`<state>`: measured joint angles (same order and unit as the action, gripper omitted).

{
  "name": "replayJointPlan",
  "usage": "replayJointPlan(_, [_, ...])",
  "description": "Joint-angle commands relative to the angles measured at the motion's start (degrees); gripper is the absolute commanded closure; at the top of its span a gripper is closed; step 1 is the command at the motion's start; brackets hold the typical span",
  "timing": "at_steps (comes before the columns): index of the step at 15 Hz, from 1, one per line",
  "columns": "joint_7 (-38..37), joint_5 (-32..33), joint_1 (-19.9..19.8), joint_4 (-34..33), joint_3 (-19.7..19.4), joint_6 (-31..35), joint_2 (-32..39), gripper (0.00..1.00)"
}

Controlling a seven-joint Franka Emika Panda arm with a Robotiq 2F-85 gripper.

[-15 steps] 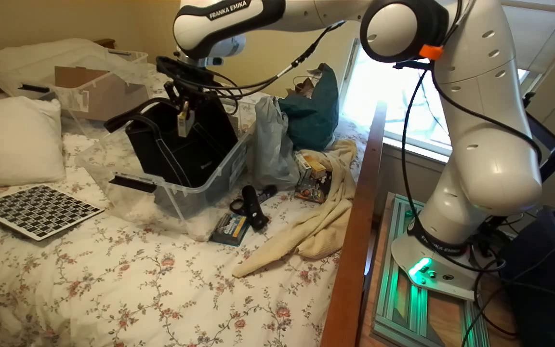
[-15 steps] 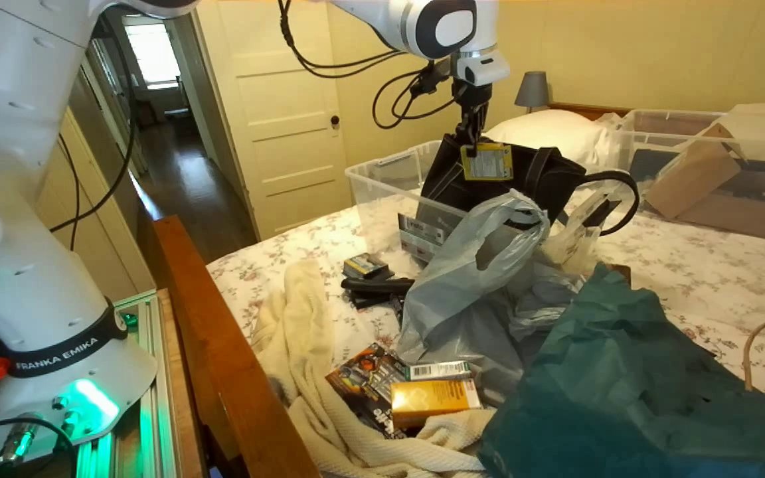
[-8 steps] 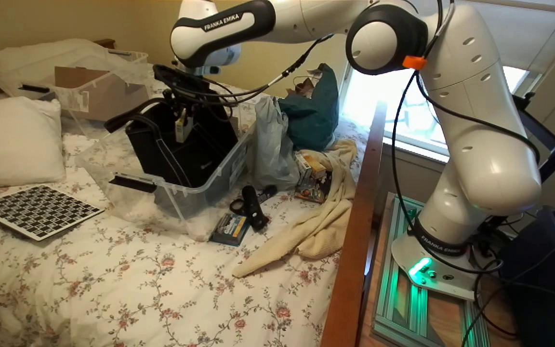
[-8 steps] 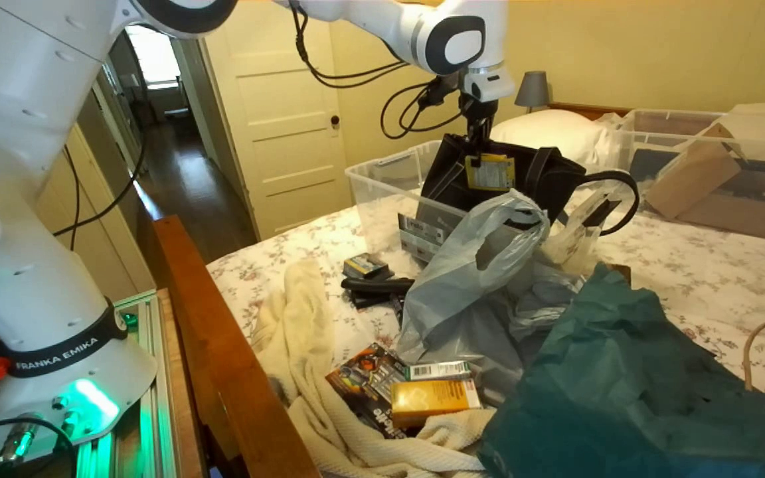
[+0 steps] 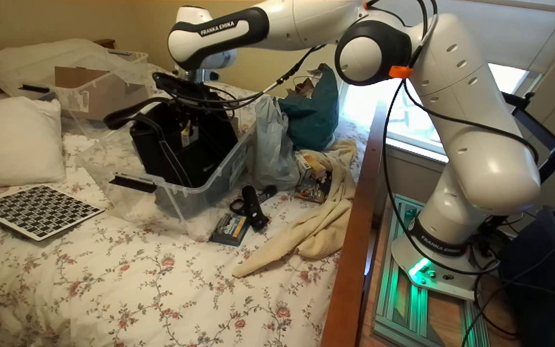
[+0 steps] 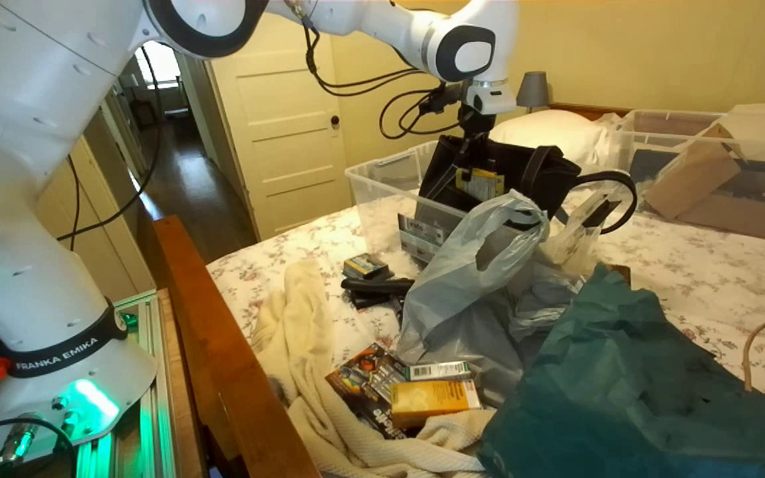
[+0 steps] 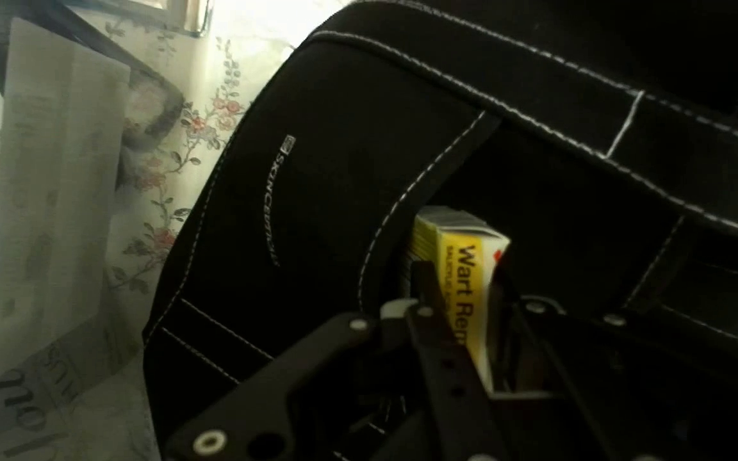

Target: Put the yellow packet into the hang bag

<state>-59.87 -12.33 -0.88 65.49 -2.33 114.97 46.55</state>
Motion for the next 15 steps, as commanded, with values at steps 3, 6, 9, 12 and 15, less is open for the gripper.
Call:
replayJointPlan(3, [0.1, -2.5, -2.0, -8.8, 1.4, -12.5, 4.4, 0.95])
replayJointPlan(6, [0.7, -3.5, -2.3, -10.9, 2.1, -11.4, 5.4, 0.95])
replayJointPlan(9, [1.9, -4.7, -2.5, -12.1, 3.0, -10.0, 6.3, 0.95])
replayJointPlan(12, [1.6, -4.5, -2.3, -13.7, 3.1, -12.3, 7.9, 0.95])
replayJointPlan(15, [0.1, -3.0, -1.6, -15.1, 2.0, -15.1, 9.8, 0.95])
